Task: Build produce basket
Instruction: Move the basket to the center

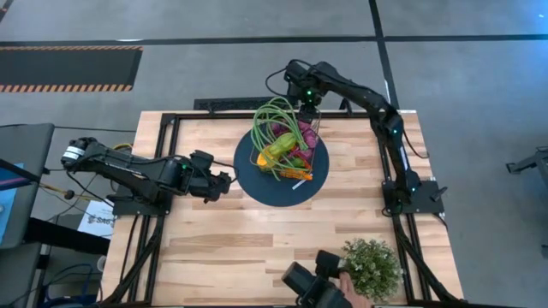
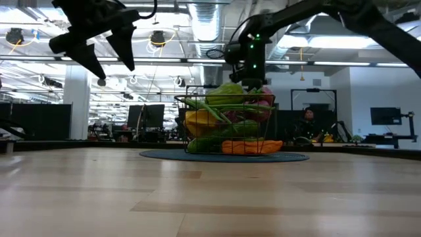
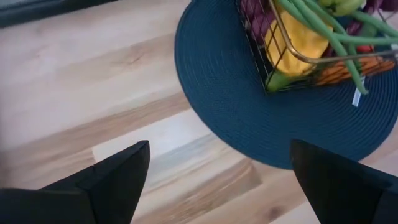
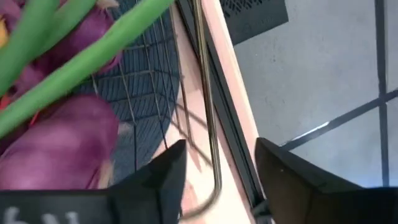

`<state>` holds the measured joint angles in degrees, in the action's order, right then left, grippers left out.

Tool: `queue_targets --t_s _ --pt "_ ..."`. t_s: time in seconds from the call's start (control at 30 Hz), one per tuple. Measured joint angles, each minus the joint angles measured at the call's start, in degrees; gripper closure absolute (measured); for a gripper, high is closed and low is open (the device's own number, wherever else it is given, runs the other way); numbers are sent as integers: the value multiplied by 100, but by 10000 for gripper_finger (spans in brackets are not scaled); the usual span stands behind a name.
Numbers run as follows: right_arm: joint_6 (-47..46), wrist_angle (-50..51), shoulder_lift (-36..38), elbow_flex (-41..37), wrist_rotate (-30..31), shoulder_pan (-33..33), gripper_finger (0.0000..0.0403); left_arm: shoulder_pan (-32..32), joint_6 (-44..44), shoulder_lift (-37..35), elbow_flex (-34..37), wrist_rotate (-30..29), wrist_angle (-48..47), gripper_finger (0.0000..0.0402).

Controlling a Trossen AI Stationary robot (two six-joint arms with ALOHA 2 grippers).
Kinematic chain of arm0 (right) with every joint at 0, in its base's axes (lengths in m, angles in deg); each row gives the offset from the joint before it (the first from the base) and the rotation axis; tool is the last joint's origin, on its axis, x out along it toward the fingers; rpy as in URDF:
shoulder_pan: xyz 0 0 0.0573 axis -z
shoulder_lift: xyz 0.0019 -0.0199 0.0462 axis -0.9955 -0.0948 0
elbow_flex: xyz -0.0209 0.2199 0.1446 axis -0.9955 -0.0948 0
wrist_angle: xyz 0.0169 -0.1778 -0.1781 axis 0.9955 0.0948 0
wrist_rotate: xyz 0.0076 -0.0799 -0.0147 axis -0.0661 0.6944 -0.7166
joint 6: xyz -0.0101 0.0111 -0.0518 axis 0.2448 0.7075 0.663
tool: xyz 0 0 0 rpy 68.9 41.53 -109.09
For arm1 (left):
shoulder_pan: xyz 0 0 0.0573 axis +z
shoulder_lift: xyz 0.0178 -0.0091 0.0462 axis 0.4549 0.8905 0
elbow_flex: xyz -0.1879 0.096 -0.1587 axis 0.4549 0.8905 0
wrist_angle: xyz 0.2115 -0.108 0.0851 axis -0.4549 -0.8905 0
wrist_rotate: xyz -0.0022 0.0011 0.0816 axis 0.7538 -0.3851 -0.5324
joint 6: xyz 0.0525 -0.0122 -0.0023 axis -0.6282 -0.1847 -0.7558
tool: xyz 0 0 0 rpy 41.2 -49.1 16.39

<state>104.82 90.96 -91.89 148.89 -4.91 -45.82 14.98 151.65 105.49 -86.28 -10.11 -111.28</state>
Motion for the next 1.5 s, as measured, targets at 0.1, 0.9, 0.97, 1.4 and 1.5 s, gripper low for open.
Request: queue_targets --t_s 0.1,0.9,0.97,1.4,1.5 --pt "91 -140 -175 6 -111 29 175 0 235 0 0 12 1 33" --pt "-713 1128 -485 11 -286 144 382 0 264 2 0 54 26 33" --pt "-914 1258 -485 10 -294 136 370 0 209 2 0 54 26 33" --pt "-1841 1353 -318 6 -866 -108 386 0 -229 2 0 149 117 33" --pt "-2010 1349 -212 6 -976 -118 388 -1 -343 2 0 194 142 34"
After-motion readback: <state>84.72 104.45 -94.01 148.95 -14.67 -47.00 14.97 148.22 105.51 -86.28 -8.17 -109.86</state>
